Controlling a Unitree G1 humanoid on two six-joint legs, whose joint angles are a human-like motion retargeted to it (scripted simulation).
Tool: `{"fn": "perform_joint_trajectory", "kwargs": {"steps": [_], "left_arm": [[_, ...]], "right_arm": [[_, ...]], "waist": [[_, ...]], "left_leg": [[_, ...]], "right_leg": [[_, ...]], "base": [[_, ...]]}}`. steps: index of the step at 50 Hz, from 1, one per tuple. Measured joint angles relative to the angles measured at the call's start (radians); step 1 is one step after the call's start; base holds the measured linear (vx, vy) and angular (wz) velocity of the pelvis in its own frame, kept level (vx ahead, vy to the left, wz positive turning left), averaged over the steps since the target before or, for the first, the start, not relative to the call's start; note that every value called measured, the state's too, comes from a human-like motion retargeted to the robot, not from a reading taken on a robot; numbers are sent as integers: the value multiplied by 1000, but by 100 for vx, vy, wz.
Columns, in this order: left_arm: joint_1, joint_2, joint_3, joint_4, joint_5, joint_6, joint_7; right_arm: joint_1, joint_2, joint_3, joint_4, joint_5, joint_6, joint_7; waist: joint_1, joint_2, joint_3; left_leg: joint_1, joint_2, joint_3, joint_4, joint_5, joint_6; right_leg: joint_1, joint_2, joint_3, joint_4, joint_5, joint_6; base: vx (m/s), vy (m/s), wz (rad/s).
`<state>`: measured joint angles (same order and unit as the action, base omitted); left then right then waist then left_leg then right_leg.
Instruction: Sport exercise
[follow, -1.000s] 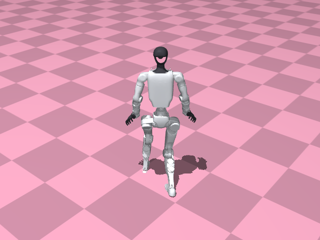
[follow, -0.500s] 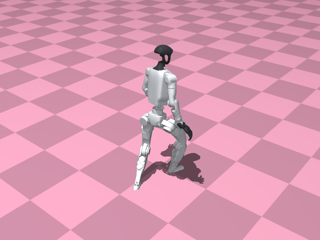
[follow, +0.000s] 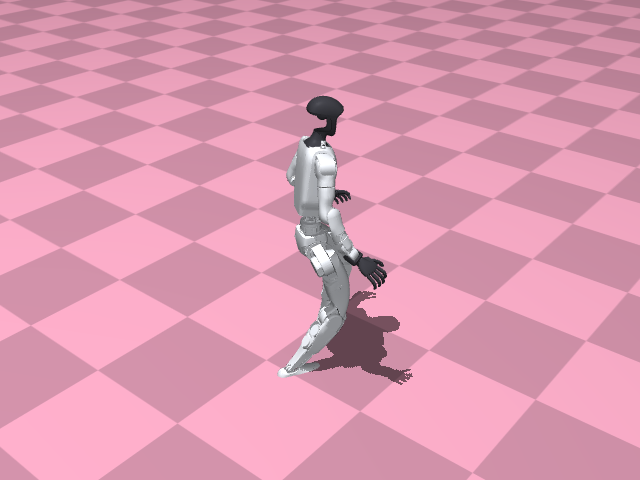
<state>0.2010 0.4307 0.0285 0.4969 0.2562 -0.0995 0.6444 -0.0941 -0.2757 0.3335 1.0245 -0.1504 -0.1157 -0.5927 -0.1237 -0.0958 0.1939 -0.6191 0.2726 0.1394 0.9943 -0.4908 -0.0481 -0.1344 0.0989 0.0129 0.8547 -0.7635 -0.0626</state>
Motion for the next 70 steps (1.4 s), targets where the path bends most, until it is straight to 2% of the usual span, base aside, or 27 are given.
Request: {"fn": "perform_joint_trajectory", "kwargs": {"steps": [4,7,9,12,15,18,21,26,32,35,40,43,47,53,55,58,60,65,70], "left_arm": [[38,0,-36,57,4,-8,-26],[67,-7,-65,79,10,-4,-61],[75,-11,-92,89,16,2,-92],[56,-9,-140,93,24,12,-150],[-6,10,-177,60,16,15,-212],[-64,36,-185,-31,-5,3,-255],[-104,59,-172,-153,-39,-14,-283],[-135,98,-138,-364,-119,-47,-326],[-129,149,-108,-549,-199,-85,-382],[-109,155,-77,-600,-225,-96,-377],[-65,154,6,-676,-238,-97,-357],[-48,145,58,-708,-219,-99,-338],[-53,135,116,-734,-185,-101,-299],[-80,134,166,-750,-149,-101,-270],[-79,136,172,-754,-133,-100,-275],[-80,142,164,-748,-106,-86,-303],[-81,145,149,-737,-90,-71,-328],[-100,150,86,-685,-59,-20,-396],[-121,154,45,-631,-35,21,-438]], "right_arm": [[-36,12,7,-35,-7,-13,-16],[-42,27,12,-54,-9,-22,-22],[-35,43,14,-53,-8,-22,-21],[-20,74,20,-31,-1,-13,1],[-24,109,27,8,12,6,48],[-27,128,33,32,25,16,91],[-18,130,39,36,38,12,123],[8,106,45,7,65,-16,155],[48,58,17,-48,92,-38,152],[65,30,-2,-61,97,-41,117],[81,-38,-47,-98,91,-27,61],[89,-79,-87,-118,80,-22,33],[102,-124,-145,-155,81,-22,27],[134,-160,-190,-253,107,-41,63],[141,-162,-194,-291,116,-51,69],[149,-161,-199,-351,133,-61,85],[152,-154,-199,-385,144,-60,102],[145,-133,-179,-430,156,-35,185],[130,-128,-147,-448,153,-11,274]], "waist": [[-22,-67,-37],[-25,-94,-54],[-28,-118,-62],[-32,-162,-61],[-18,-204,-45],[-14,-223,-44],[-28,-228,-58],[-67,-225,-96],[-69,-212,-139],[-43,-203,-141],[60,-153,-96],[128,-126,-69],[191,-113,-47],[212,-113,-58],[209,-105,-67],[184,-97,-82],[165,-95,-92],[119,-115,-114],[74,-140,-136]], "left_leg": [[-45,-147,-116,-311,67,-56],[-85,-189,-182,-254,77,-61],[-101,-203,-183,-147,70,-52],[-94,-207,-147,-10,18,-20],[-40,-183,-85,34,-53,20],[32,-145,-25,13,-101,47],[108,-104,36,-37,-131,57],[244,-40,159,-154,-139,45],[353,43,293,-167,-148,27],[340,122,286,-7,-115,26],[235,283,162,344,-93,83],[149,317,94,404,-112,101],[31,292,55,290,-129,83],[-98,183,32,26,-60,8],[-123,161,19,9,-43,-5],[-135,127,18,38,-34,6],[-135,112,30,68,-53,28],[-103,72,76,86,-95,72],[-53,55,119,58,-130,92]], "right_leg": [[18,-71,92,47,-47,27],[32,-115,128,138,-69,34],[36,-175,118,234,-34,49],[4,-267,94,411,132,82],[-99,-370,48,582,302,75],[-218,-448,-29,660,338,41],[-307,-487,-132,638,283,22],[-386,-493,-349,410,182,35],[-349,-426,-554,40,199,77],[-317,-377,-540,-4,191,69],[-238,-234,-438,-39,161,34],[-192,-183,-362,-55,144,31],[-133,-185,-286,-84,120,47],[-79,-265,-238,-64,54,83],[-72,-283,-223,-29,23,90],[-66,-309,-187,22,8,101],[-68,-336,-177,62,32,111],[-128,-407,-152,202,182,136],[-237,-432,-144,313,266,135]], "base": [[65,24,-91],[67,28,-107],[66,30,-103],[58,30,-93],[49,29,-112],[42,26,-124],[38,18,-131],[35,7,-138],[29,-4,-138],[29,-6,-121],[33,-1,-139],[39,9,-120],[44,18,-62],[43,28,-4],[40,33,7],[39,34,23],[36,32,25],[32,26,23],[30,16,7]]}}
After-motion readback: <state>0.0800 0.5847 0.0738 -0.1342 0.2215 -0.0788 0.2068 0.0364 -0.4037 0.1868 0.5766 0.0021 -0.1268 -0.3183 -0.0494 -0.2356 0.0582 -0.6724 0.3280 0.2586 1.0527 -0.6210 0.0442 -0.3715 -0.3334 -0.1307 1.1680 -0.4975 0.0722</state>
